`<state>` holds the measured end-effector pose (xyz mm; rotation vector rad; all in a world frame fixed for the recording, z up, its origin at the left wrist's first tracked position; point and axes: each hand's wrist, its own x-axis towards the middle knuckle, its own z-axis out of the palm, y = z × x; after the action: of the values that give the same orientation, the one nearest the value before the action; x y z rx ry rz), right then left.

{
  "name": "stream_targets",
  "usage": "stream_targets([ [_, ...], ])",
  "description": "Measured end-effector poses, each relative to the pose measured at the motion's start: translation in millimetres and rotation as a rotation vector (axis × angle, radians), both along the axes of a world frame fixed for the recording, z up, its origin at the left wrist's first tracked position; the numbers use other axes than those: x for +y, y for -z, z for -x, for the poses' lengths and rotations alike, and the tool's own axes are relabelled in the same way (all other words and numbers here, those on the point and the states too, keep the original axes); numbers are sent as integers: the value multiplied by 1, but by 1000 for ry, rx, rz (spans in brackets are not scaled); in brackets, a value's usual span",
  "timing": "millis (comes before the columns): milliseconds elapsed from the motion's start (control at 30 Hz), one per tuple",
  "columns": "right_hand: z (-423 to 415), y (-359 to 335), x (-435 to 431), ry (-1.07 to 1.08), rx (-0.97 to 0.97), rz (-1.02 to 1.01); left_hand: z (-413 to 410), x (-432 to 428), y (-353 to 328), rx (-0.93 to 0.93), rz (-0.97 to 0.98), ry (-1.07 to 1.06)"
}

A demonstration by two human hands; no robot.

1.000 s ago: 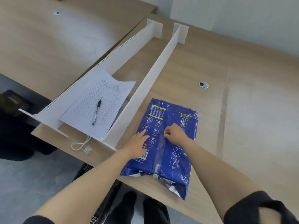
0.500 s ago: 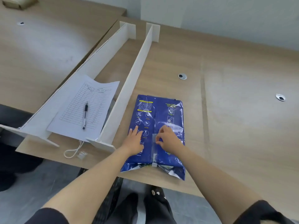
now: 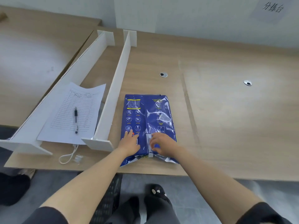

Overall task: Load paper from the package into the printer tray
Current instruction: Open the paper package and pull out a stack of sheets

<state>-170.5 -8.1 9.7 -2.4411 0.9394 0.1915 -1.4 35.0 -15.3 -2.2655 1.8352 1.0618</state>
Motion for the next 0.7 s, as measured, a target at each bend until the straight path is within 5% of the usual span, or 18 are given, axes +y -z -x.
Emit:
stream_targets([
  [267, 9, -6, 25, 31, 20, -92, 6, 10, -5, 51, -19, 6],
  [700, 39, 3, 89, -294, 152, -217, 38, 33, -8, 47, 25, -88],
])
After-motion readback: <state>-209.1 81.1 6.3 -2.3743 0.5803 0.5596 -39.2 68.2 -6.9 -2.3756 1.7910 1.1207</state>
